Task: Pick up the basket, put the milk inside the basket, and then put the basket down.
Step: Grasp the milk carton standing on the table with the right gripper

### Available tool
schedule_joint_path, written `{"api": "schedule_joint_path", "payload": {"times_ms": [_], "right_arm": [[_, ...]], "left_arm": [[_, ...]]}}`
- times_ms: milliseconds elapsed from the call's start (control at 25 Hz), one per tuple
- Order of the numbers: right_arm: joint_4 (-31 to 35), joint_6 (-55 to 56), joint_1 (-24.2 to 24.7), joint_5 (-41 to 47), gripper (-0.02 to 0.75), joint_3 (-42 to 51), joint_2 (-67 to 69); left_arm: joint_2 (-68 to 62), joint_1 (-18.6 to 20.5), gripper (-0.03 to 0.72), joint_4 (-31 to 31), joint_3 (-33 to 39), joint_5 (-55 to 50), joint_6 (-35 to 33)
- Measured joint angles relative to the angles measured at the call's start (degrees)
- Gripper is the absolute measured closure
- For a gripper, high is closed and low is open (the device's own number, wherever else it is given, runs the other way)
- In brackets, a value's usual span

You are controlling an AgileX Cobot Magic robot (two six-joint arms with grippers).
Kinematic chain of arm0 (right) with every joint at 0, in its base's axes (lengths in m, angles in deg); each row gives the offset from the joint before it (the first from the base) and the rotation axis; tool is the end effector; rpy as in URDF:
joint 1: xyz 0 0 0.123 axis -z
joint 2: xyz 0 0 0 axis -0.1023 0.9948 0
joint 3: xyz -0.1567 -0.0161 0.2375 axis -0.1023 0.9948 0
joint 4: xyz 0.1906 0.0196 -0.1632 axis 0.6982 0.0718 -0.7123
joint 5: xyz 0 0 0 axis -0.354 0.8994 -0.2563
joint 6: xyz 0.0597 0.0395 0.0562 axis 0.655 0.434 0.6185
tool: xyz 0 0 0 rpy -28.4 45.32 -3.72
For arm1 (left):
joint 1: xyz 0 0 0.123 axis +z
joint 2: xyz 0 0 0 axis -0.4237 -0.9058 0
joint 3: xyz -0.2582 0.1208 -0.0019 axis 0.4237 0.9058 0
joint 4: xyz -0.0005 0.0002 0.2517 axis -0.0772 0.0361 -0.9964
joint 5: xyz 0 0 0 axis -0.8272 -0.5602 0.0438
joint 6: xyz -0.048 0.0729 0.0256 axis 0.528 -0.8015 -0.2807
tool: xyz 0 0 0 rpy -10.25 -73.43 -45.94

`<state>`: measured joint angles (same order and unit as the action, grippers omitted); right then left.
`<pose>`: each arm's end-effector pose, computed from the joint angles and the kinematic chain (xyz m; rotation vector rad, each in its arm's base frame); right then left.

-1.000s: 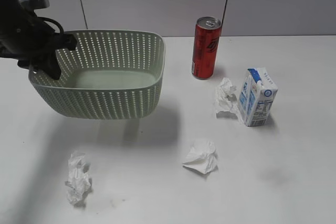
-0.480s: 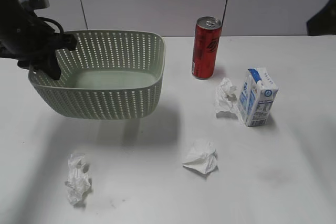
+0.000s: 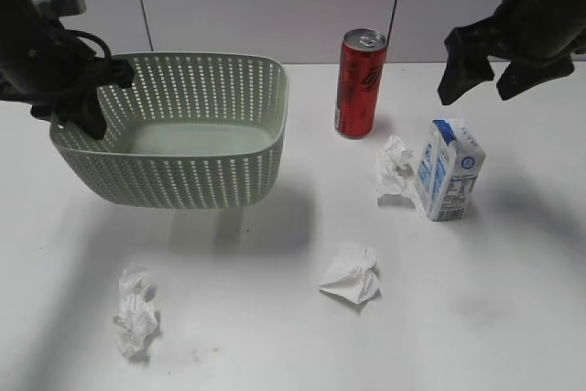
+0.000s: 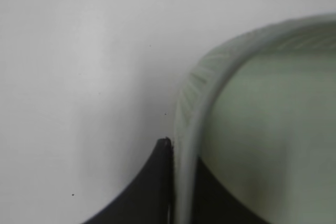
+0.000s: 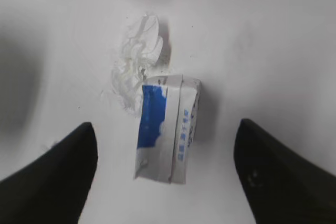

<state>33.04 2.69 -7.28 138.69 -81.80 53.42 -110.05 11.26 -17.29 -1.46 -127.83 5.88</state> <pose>0.3635 0.0997 0.2552 -0.2674 2.7558 0.2968 0.3470 -0.1022 0.2263 0.0268 2.8699 -0.3598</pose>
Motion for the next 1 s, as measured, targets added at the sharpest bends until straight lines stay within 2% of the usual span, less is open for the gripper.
{"api": "schedule_joint_path", "payload": {"times_ms": [560,680,840,1000], "right_arm": [[-0.66,0.17,-0.08,0.24,0.151,-2.89,16.09],[-0.38,0.17,-0.08,0.19,0.220,-2.89,16.81],[0.18,-0.65,-0.15,-0.07,0.416,-3.00,16.82],[0.23,-1.00,-0.15,0.47,0.424,-3.31,16.88]], "left_arm": [[0.00,0.00,0.703,0.00,0.00,0.00,0.00],[0.00,0.00,0.703,0.00,0.00,0.00,0.00],[0.00,0.00,0.703,0.00,0.00,0.12,0.00],[0.00,0.00,0.703,0.00,0.00,0.16,0.00]]}}
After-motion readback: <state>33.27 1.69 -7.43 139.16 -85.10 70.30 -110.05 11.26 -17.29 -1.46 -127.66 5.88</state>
